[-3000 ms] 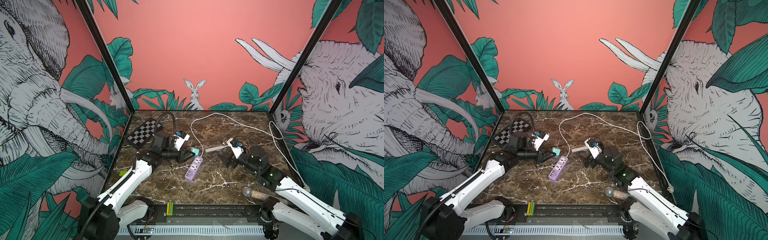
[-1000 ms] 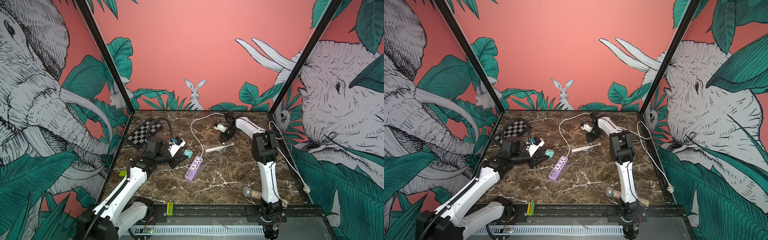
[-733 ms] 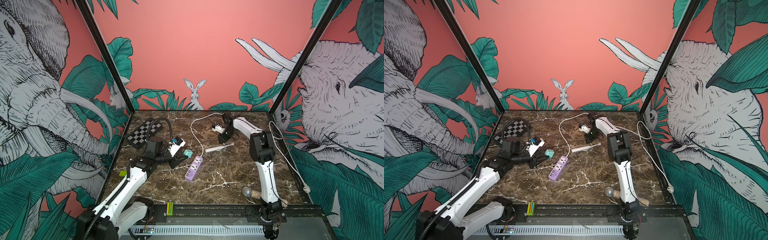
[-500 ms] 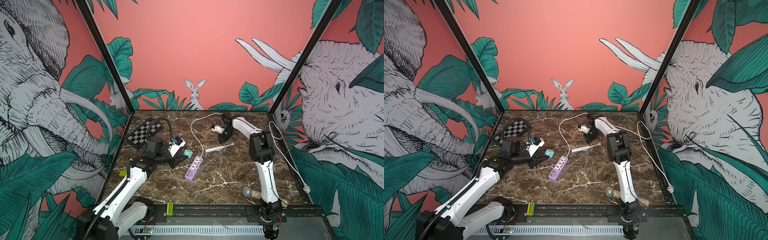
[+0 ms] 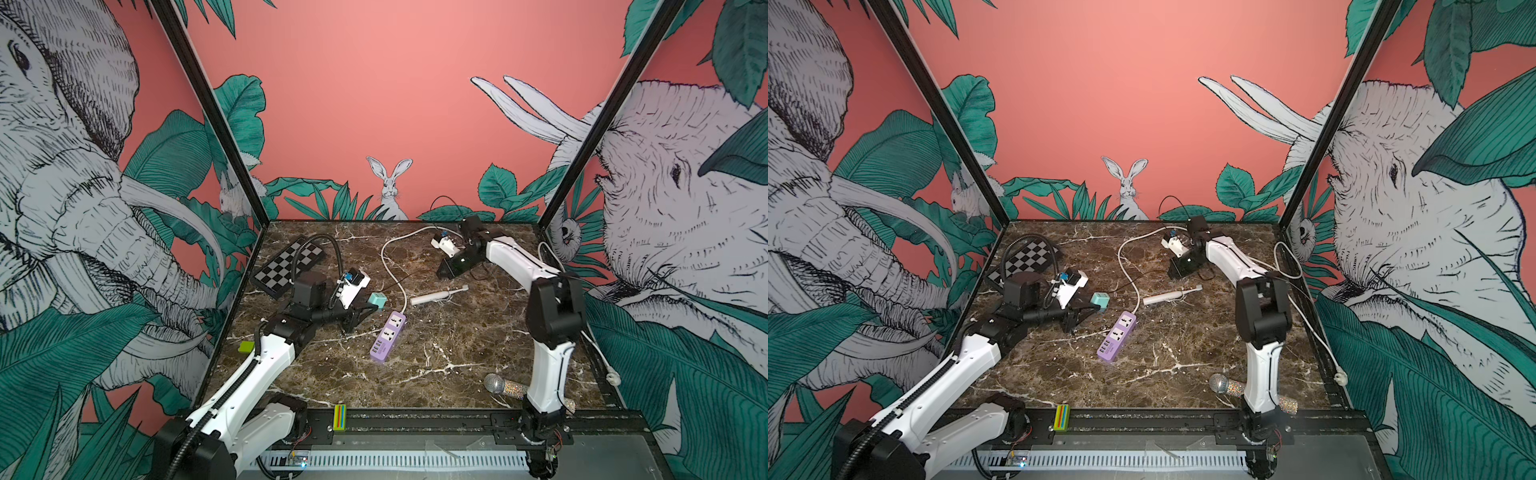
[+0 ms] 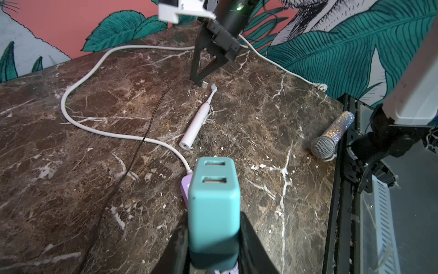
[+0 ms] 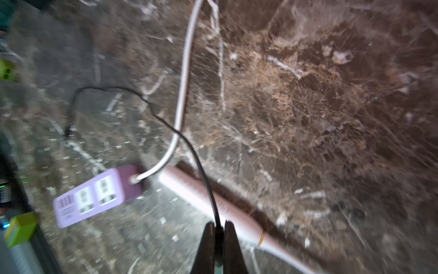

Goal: Charge the electric toothbrush
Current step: Pick up the charging cable from the center of the board, then insert the charging cable into the plug.

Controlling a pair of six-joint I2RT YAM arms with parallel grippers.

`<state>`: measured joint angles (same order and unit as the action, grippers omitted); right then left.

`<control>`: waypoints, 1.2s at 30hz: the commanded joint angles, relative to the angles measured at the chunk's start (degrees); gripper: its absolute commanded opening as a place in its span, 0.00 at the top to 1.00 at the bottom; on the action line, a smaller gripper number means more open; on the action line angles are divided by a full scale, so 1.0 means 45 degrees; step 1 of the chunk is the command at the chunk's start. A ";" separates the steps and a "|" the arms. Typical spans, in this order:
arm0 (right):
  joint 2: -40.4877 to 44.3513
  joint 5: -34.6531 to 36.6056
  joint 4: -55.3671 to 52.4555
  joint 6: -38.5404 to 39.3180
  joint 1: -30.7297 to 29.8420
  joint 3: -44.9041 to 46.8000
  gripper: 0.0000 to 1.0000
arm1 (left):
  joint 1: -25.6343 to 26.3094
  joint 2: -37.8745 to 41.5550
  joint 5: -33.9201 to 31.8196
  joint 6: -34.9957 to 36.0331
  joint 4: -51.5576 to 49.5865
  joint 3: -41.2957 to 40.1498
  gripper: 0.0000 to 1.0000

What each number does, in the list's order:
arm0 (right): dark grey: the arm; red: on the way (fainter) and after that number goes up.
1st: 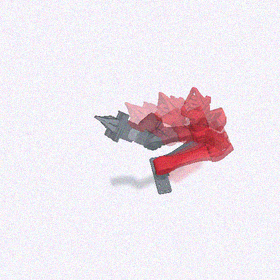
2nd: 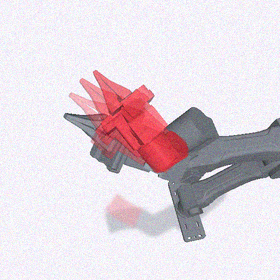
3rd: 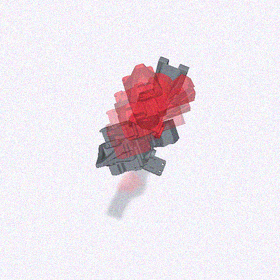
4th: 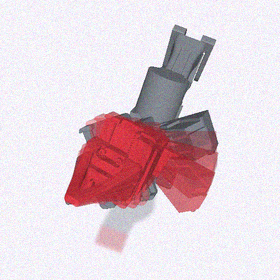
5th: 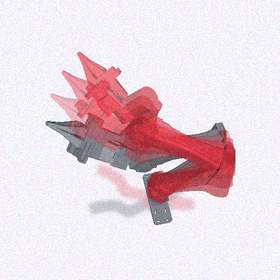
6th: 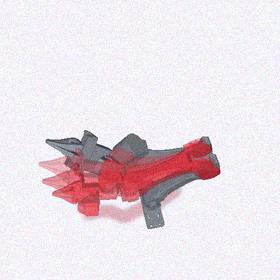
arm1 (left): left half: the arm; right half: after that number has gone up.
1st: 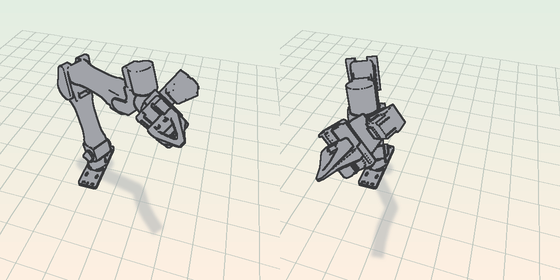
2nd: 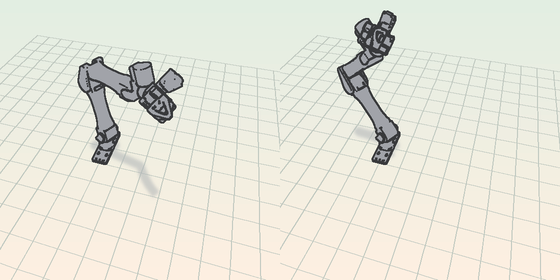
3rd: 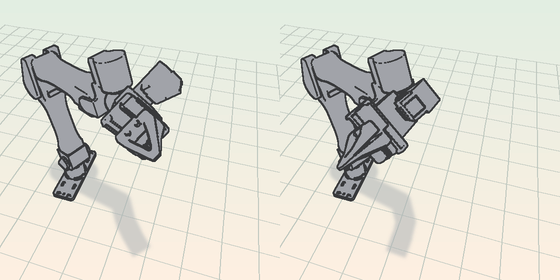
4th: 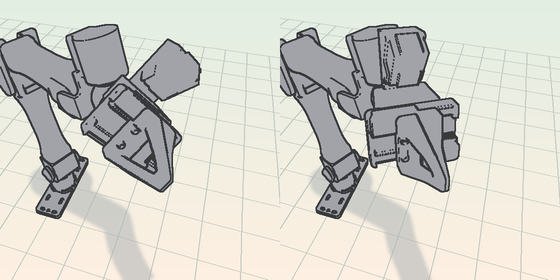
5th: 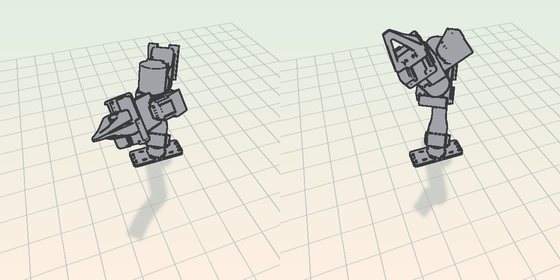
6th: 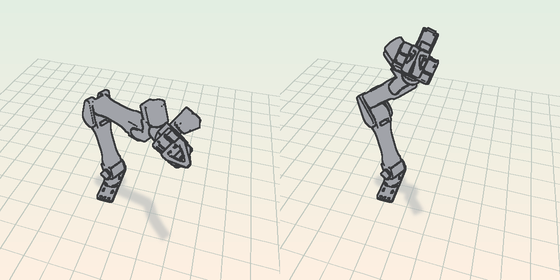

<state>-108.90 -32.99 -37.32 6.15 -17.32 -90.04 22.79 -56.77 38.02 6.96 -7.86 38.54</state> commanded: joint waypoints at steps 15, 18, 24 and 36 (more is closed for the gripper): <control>0.7255 0.1922 1.6726 -1.0668 -0.2078 0.8871 1.00 | 0.2046 -0.1754 -0.2819 0.3682 0.9536 -0.1618 1.00; 0.7301 0.2975 1.8356 -1.0364 -0.2935 0.9384 1.00 | 0.2065 -0.2008 -0.3042 0.3478 1.0267 -0.1585 1.00; 0.7186 0.5068 1.9210 -0.8205 -0.4402 0.9756 1.00 | 0.2085 -0.2391 -0.3289 0.2857 1.0564 -0.1258 1.00; 0.6194 0.6842 2.1679 -0.6684 -0.6255 1.0139 1.00 | 0.2112 -0.2260 -0.3918 0.1466 1.0250 -0.0859 1.00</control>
<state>-80.84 -5.69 54.68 -27.49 -44.36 -44.60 31.86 -68.18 21.12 15.92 36.53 32.49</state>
